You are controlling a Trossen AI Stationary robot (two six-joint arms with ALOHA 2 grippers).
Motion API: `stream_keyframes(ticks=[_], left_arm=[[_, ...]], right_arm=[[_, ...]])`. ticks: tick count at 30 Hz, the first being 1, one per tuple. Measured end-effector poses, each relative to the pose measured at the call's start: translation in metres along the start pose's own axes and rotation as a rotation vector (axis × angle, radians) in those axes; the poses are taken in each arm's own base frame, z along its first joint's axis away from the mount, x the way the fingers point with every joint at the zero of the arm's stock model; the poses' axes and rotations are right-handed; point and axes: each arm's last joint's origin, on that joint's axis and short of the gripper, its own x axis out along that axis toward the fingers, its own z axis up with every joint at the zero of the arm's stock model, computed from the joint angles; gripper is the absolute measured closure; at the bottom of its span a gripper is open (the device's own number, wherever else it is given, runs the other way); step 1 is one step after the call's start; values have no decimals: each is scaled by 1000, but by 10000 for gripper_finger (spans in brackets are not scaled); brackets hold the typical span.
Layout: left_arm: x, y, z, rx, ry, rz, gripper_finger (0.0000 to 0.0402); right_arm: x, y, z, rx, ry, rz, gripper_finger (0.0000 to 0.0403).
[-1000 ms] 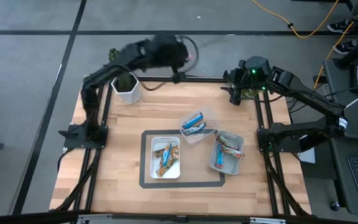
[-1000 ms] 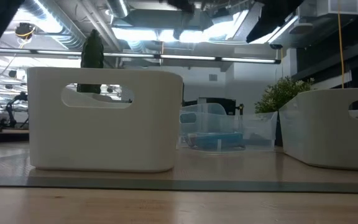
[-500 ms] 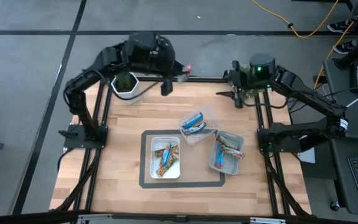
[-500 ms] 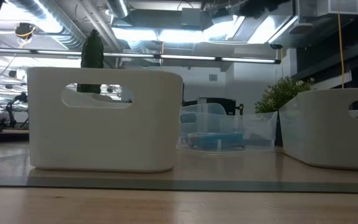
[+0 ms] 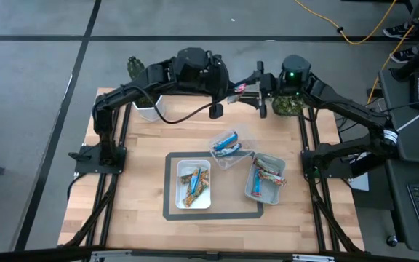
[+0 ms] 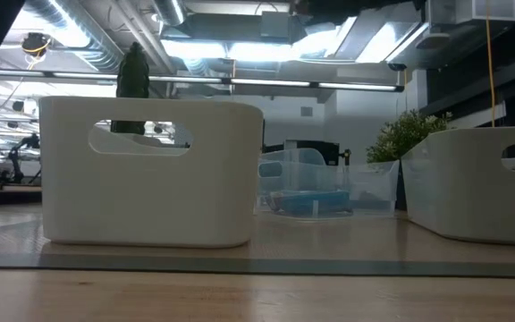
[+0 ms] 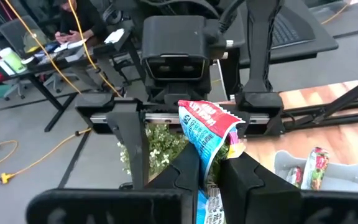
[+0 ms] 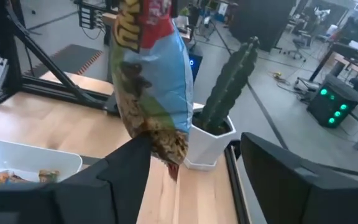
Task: Pick and place Granola Bars by type
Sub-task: Put the red granola bar into the gray bin
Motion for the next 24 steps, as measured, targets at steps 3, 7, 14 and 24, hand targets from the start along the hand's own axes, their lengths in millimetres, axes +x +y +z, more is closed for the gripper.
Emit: stream_keyframes(ticks=[3,7,14,24], left_arm=[[0,1,1,-1,-15,6,373],[0,5,2,11,-25,22,375],[-1,11,1,0,-31,32,373],[16,7,0,3,-70,-12,374]], right_arm=[[-1,0,1,-1,-9,11,149],[-1,4,4,18,-59,112,148],[2,9,7,23,-79,149,148],[2,7,9,13,-92,101,167]])
